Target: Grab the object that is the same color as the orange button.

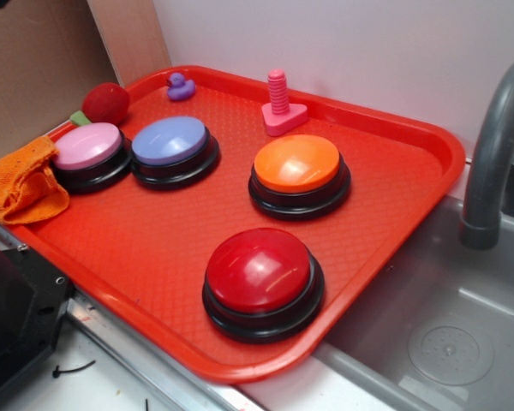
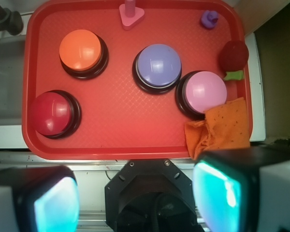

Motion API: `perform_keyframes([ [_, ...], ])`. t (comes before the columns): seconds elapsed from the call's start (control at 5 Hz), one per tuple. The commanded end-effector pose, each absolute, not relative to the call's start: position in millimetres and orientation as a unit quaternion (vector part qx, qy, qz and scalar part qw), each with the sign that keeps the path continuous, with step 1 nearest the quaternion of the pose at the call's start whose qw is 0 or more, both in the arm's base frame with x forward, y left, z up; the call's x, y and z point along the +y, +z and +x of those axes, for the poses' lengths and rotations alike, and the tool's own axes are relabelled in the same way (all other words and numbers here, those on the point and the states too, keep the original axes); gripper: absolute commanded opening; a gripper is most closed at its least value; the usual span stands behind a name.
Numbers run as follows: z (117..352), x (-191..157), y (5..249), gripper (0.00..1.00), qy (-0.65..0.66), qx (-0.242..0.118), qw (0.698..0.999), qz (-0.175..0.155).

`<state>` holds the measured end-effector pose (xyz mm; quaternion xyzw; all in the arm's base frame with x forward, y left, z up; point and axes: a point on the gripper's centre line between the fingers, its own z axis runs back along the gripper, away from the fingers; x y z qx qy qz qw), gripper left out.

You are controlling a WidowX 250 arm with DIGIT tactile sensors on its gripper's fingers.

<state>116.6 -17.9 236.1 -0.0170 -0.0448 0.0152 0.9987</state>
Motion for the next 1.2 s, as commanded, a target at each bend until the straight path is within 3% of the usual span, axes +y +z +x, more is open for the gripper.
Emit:
perform_keyframes([
  [0.0, 116.6, -17.9, 236.1, 1.0, 0.015, -0.045, 0.999, -0.017],
  [0.2, 114.1, -11.0, 222.3, 1.0, 0.009, -0.049, 0.999, -0.015],
  [0.6, 118.0, 24.9, 171.7, 1.0, -0.003, -0.042, 0.999, 0.005],
  [0.8, 115.0, 49.2, 139.8, 1.0, -0.052, -0.069, 0.996, -0.022],
  [1.0, 114.3, 61.1, 114.1, 1.0, -0.066, -0.062, 0.996, 0.0],
])
